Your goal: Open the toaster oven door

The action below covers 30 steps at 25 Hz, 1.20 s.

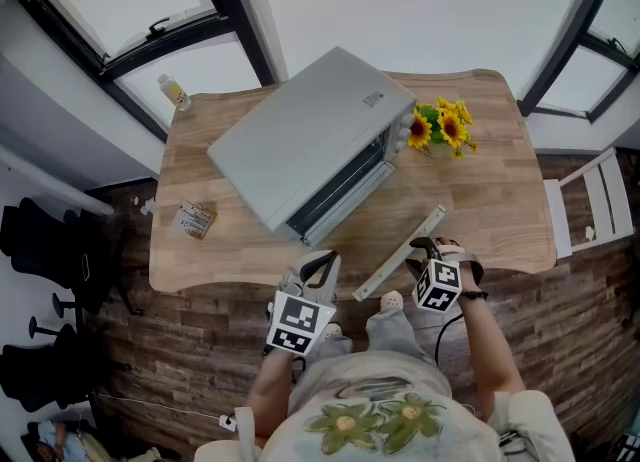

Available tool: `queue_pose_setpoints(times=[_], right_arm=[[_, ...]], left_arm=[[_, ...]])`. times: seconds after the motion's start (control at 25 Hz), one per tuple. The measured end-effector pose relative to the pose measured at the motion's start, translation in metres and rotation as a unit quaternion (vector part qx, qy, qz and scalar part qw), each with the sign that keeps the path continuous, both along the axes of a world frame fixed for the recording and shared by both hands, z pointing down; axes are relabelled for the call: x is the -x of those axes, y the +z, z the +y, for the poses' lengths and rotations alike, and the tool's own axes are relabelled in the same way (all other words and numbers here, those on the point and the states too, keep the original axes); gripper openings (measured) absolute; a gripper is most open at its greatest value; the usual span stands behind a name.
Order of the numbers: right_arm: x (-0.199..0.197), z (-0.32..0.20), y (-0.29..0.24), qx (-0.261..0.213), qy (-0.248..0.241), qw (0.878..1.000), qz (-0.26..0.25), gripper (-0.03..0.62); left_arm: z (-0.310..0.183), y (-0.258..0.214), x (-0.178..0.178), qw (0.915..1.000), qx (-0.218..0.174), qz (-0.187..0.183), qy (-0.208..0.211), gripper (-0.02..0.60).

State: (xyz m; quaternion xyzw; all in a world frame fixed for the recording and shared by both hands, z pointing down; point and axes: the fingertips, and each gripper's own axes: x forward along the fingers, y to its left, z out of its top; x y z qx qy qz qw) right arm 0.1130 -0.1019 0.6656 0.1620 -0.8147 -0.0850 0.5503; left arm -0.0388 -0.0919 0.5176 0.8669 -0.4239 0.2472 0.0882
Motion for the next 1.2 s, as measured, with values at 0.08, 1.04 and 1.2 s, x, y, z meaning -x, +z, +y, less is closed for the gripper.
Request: queue_pose_setpoints(times=[0.08,1.04,1.2], right_arm=[[0.002,-0.001,-0.009,-0.008,0.01,1.0,-0.018,0.152],[0.043,-0.008,-0.156,-0.094,0.186,0.906,-0.369,-0.002],[0.05,-0.004,-0.168,-0.092,0.193,0.898,-0.384,-0.002]], left_arm=[[0.0,-0.001,0.0,1.0,-0.001,0.001,0.0,0.005],[-0.001,-0.027,-0.019,0.9979,-0.018,0.061,0.01,0.005],[0.0,-0.029,-0.02,0.9975,-0.023,0.066,0.011,0.005]])
